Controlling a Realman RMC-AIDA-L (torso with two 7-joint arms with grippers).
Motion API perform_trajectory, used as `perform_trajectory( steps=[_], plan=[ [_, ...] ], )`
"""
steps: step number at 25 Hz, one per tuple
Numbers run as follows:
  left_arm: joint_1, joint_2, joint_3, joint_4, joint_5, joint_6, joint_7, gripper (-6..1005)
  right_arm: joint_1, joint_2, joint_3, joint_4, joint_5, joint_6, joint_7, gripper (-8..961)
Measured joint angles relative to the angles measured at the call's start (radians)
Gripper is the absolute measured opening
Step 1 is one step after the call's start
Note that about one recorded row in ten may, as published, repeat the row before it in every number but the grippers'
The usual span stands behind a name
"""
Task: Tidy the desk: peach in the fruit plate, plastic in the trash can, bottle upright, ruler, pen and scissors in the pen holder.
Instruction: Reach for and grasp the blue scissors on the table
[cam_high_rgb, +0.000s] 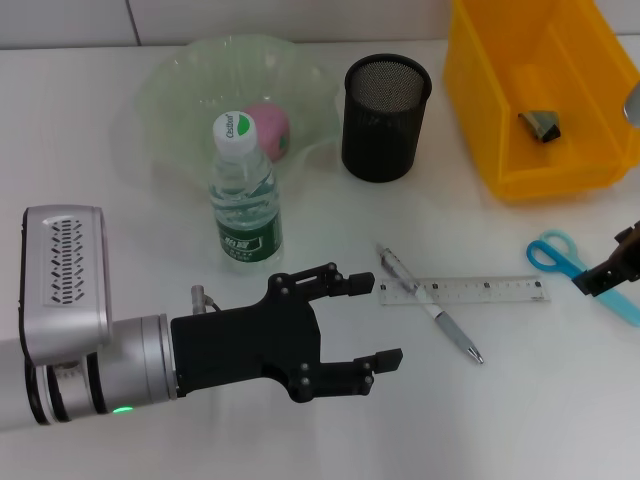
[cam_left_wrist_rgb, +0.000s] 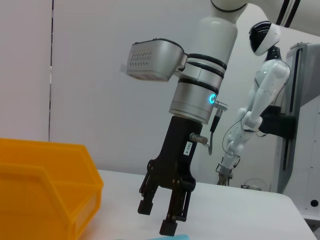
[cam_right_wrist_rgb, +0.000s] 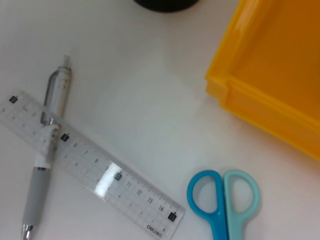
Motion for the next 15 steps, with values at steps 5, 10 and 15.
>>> perform_trajectory(
  steps=[5, 10, 15],
  plan=[
    [-0.002, -0.001, 0.0, -0.005, 0.0, 0.0, 0.0, 800, 0.005, 0.001, 0.003, 0.06, -0.005, 0.036, 0.0, 831],
    [-0.004, -0.001, 0.001, -0.005, 0.0, -0.001, -0.001, 800, 0.014, 0.0, 0.002, 0.103, -0.007, 0.056, 0.0, 828],
    [-0.004, 0.0, 0.001, -0.005, 0.0, 0.0, -0.001, 800, 0.017, 0.0, 0.001, 0.114, -0.007, 0.061, 0.003, 825]
  ],
)
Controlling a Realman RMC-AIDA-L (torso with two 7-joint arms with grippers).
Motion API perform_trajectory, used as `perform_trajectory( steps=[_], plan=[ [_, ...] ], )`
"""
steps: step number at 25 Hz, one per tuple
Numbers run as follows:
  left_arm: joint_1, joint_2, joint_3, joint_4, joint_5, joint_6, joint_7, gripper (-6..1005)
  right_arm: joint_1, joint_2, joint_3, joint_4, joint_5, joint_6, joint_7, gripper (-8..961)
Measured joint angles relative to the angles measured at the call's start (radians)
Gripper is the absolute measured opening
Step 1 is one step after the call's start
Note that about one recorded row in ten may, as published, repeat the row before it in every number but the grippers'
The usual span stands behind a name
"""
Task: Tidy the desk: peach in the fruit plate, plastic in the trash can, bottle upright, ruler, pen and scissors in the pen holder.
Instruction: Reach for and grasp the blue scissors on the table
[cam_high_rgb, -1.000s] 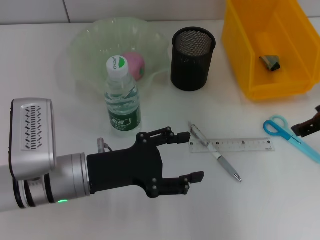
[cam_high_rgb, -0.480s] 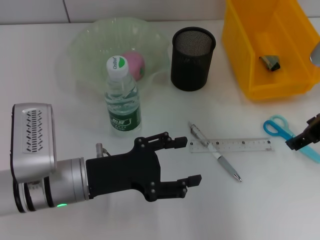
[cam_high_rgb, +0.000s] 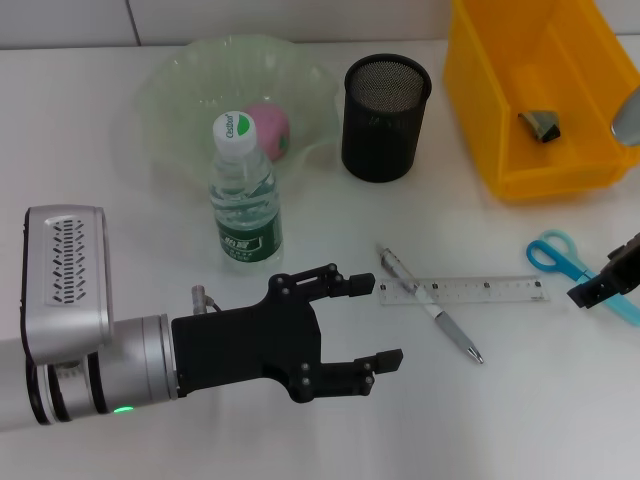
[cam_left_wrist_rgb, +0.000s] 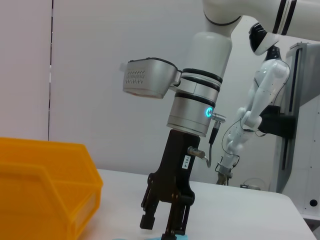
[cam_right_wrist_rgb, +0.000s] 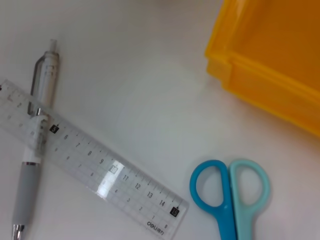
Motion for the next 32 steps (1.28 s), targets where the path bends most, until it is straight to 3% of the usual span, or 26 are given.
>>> perform_trajectory(
  steps=[2, 10, 16, 32],
  plan=[
    [0.0, 0.0, 0.0, 0.0, 0.0, 0.0, 0.0, 800, 0.003, 0.0, 0.0, 0.005, 0.0, 0.001, 0.0, 824],
    [0.0, 0.0, 0.0, -0.001, 0.0, 0.0, 0.0, 800, 0.008, 0.0, 0.001, 0.028, 0.0, 0.022, -0.001, 661],
    [-0.002, 0.0, 0.0, -0.001, 0.0, 0.0, -0.001, 800, 0.012, 0.002, 0.001, 0.038, 0.0, 0.034, -0.001, 486],
    [-0.005, 0.001, 0.0, -0.001, 0.0, 0.006, -0.003, 800, 0.023, -0.001, 0.001, 0.086, 0.003, 0.063, -0.004, 453]
  ],
)
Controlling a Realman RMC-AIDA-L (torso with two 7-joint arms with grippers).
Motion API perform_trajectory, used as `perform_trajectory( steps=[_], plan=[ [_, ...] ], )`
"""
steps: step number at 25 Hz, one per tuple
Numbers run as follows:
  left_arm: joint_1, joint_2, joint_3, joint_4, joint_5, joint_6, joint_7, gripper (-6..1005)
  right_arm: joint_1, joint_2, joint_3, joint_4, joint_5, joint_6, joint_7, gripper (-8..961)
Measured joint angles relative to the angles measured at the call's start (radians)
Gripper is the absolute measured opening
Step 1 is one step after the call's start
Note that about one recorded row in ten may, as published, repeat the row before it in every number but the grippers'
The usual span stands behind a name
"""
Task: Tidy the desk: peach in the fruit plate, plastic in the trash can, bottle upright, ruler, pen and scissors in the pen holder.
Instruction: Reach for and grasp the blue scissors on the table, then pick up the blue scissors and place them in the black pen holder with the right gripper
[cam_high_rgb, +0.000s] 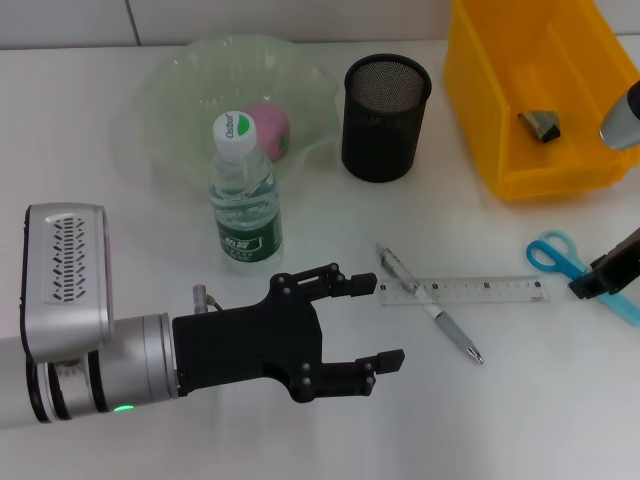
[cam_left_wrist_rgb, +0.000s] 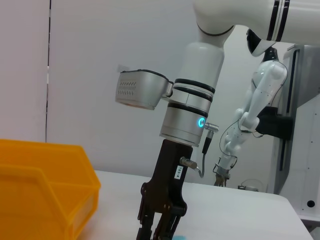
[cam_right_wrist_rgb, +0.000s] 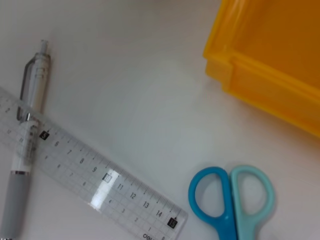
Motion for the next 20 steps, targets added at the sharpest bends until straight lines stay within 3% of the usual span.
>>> perform_trajectory(
  steps=[11, 12, 20],
  plan=[
    [-0.007, 0.001, 0.0, 0.0, 0.0, 0.002, -0.011, 800, 0.015, 0.0, 0.05, 0.042, 0.012, 0.0, -0.025, 323],
    [-0.007, 0.001, 0.0, 0.0, 0.0, 0.002, -0.011, 800, 0.016, 0.001, 0.062, 0.039, 0.019, -0.007, -0.03, 210],
    [-0.007, 0.001, 0.0, 0.0, 0.0, 0.004, -0.011, 800, -0.002, 0.0, 0.204, -0.089, 0.114, -0.117, -0.081, 214]
  ],
)
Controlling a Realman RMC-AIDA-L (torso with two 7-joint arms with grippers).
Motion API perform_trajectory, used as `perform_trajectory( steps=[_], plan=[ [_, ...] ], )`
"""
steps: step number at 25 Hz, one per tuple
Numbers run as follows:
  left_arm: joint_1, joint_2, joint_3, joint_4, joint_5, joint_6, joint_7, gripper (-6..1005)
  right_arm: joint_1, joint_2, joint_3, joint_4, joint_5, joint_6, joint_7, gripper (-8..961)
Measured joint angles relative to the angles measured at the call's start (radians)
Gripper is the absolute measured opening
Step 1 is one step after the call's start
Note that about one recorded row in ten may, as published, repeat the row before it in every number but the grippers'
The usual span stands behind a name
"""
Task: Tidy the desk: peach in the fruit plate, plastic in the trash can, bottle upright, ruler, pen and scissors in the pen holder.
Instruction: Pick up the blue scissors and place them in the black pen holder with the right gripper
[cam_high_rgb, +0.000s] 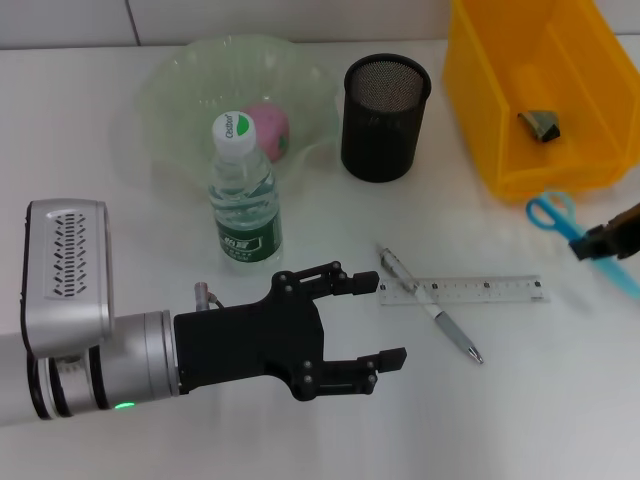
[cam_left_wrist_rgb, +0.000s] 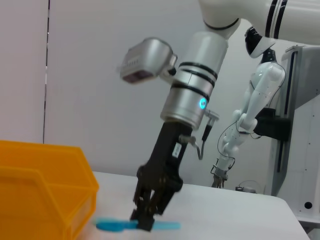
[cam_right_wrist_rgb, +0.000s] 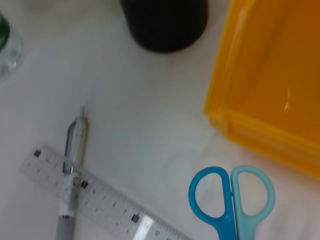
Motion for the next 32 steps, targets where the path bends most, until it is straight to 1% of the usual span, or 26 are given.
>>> perform_trajectory(
  steps=[1, 2, 4, 6, 7, 9, 10, 11, 12, 14, 15, 16, 17, 19, 21, 22, 24, 25, 26, 27, 28, 30, 31, 32],
  plan=[
    [0.0, 0.0, 0.0, 0.0, 0.0, 0.0, 0.0, 800, -0.013, 0.003, 0.042, -0.06, 0.032, -0.023, -0.012, 214],
    [0.0, 0.0, 0.0, 0.0, 0.0, 0.0, 0.0, 800, -0.013, 0.003, 0.042, -0.06, 0.032, -0.023, -0.012, 215],
    [0.001, 0.0, 0.0, 0.0, 0.0, 0.001, 0.0, 800, -0.036, 0.004, 0.085, -0.119, 0.115, -0.032, -0.028, 215],
    [0.004, 0.0, 0.0, 0.0, 0.0, 0.002, 0.0, 800, -0.072, 0.004, 0.142, -0.168, 0.256, -0.019, -0.075, 216],
    [0.004, 0.0, 0.0, 0.0, 0.0, 0.002, 0.0, 800, -0.099, 0.005, 0.182, -0.18, 0.366, -0.001, -0.122, 217],
    [0.007, 0.0, 0.0, 0.0, 0.0, 0.002, 0.0, 800, -0.141, 0.006, 0.235, -0.143, 0.593, 0.045, -0.251, 218],
    [0.008, -0.001, 0.0, 0.0, 0.0, 0.002, 0.0, 800, -0.163, 0.006, 0.251, -0.091, 0.752, 0.069, -0.35, 218],
    [0.008, -0.001, 0.0, 0.0, 0.0, 0.002, 0.0, 800, -0.179, 0.004, 0.264, 0.039, 0.988, 0.09, -0.533, 219],
    [0.009, -0.001, 0.0, 0.0, 0.0, 0.003, 0.0, 800, -0.179, 0.004, 0.264, 0.039, 0.988, 0.09, -0.533, 219],
    [0.009, -0.001, 0.0, -0.001, 0.0, 0.003, 0.0, 800, -0.171, -0.006, 0.269, 0.26, 1.227, 0.091, -0.777, 220],
    [0.009, -0.002, 0.001, -0.001, 0.0, 0.003, 0.0, 800, -0.156, -0.012, 0.27, 0.349, 1.309, 0.087, -0.865, 220],
    [0.009, -0.002, 0.001, -0.001, 0.0, 0.003, 0.0, 800, -0.109, -0.023, 0.276, 0.527, 1.42, 0.089, -1.021, 221],
    [0.009, -0.002, 0.002, -0.001, 0.0, 0.003, 0.0, 800, -0.109, -0.023, 0.276, 0.527, 1.42, 0.089, -1.021, 221],
    [0.009, -0.002, 0.003, -0.001, 0.0, 0.003, 0.0, 800, -0.051, -0.03, 0.286, 0.679, 1.453, 0.102, -1.141, 222],
    [0.009, -0.002, 0.005, -0.002, 0.0, 0.003, 0.0, 800, 0.005, -0.03, 0.291, 0.785, 1.448, 0.126, -1.249, 223],
    [0.009, -0.002, 0.005, -0.002, 0.0, 0.003, 0.0, 800, 0.026, -0.026, 0.291, 0.817, 1.444, 0.143, -1.28, 224],
    [0.009, -0.002, 0.006, -0.003, 0.0, 0.003, 0.0, 800, 0.068, -0.015, 0.287, 0.855, 1.431, 0.197, -1.319, 224],
    [0.009, -0.002, 0.006, -0.003, 0.0, 0.003, 0.0, 800, 0.092, -0.005, 0.279, 0.87, 1.421, 0.234, -1.327, 225],
    [0.01, -0.003, 0.007, -0.003, 0.0, 0.003, 0.0, 800, 0.129, 0.005, 0.252, 0.892, 1.407, 0.305, -1.331, 225],
    [0.011, -0.003, 0.008, -0.003, 0.0, 0.003, 0.0, 800, 0.146, 0.008, 0.234, 0.905, 1.402, 0.338, -1.334, 226],
    [0.011, -0.003, 0.008, -0.003, 0.0, 0.003, 0.0, 800, 0.146, 0.008, 0.234, 0.905, 1.402, 0.338, -1.334, 226],
    [0.013, -0.004, 0.009, -0.003, 0.0, 0.003, 0.0, 800, 0.184, 0.009, 0.196, 0.943, 1.4, 0.406, -1.342, 227],
    [0.014, -0.004, 0.009, -0.003, 0.0, 0.003, 0.0, 800, 0.217, 0.009, 0.177, 0.976, 1.395, 0.461, -1.346, 228],
    [0.014, -0.004, 0.009, -0.003, 0.0, 0.003, 0.001, 800, 0.23, 0.009, 0.169, 0.989, 1.392, 0.484, -1.346, 228]
  ],
)
